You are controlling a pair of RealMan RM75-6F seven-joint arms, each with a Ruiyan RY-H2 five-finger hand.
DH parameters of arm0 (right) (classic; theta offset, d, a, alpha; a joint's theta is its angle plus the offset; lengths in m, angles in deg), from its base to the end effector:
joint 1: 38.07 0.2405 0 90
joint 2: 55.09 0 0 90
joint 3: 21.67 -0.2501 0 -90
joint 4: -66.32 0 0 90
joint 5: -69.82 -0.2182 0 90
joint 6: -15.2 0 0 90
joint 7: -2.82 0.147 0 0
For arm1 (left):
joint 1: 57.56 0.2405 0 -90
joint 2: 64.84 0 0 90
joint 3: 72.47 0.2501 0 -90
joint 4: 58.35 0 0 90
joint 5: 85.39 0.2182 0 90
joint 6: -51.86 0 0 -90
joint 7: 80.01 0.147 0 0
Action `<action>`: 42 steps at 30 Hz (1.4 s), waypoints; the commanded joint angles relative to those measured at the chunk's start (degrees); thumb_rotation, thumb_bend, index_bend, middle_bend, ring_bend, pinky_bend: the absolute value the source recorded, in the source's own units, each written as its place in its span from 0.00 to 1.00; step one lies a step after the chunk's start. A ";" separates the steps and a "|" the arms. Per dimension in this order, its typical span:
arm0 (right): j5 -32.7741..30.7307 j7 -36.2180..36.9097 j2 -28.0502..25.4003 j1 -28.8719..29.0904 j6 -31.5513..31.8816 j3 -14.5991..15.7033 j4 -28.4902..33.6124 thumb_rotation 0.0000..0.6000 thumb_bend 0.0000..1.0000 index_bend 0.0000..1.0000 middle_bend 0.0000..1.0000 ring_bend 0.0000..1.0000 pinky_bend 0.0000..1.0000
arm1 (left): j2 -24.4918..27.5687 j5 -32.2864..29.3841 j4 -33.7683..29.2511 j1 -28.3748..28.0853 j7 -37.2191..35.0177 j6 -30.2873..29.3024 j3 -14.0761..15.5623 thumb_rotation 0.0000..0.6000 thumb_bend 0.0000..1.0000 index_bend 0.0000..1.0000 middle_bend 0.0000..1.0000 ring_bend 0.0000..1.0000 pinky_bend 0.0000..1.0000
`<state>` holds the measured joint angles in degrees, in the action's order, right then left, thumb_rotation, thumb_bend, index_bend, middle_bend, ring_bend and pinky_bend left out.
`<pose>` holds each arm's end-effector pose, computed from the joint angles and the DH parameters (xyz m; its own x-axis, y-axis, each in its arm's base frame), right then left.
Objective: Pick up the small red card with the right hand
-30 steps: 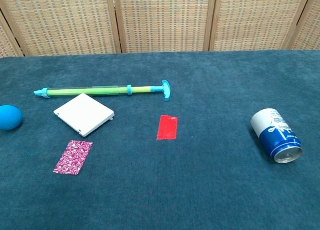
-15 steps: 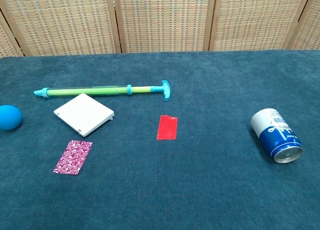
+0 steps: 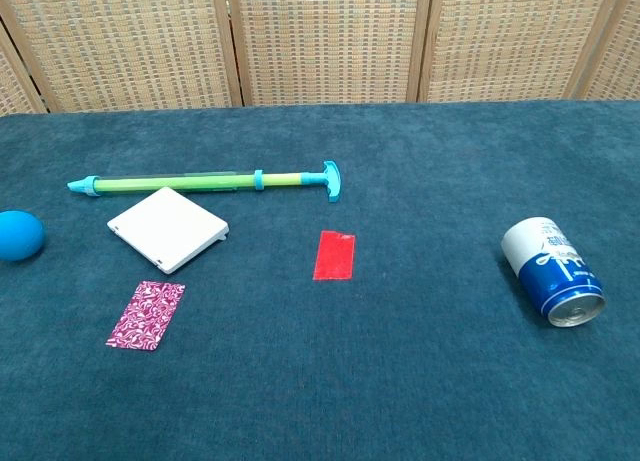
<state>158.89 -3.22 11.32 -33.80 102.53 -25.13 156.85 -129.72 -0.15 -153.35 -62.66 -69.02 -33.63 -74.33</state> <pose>-0.3030 -0.1832 0.1430 0.4834 0.0482 0.8741 -0.8730 -0.0481 0.4854 -0.2999 0.1808 0.1395 0.5134 0.0150 0.8580 0.8581 -0.0064 -0.5134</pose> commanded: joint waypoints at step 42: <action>-20.24 -9.78 23.59 27.23 -22.80 -13.58 7.15 1.00 0.09 0.04 0.00 0.00 0.00 | -1.02 -3.65 1.35 -0.71 0.08 1.64 -1.61 1.00 0.14 0.00 0.00 0.00 0.05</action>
<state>139.56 -11.70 33.73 -7.42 79.53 -38.43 163.78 -130.77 -3.70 -152.03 -63.36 -68.85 -32.04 -75.91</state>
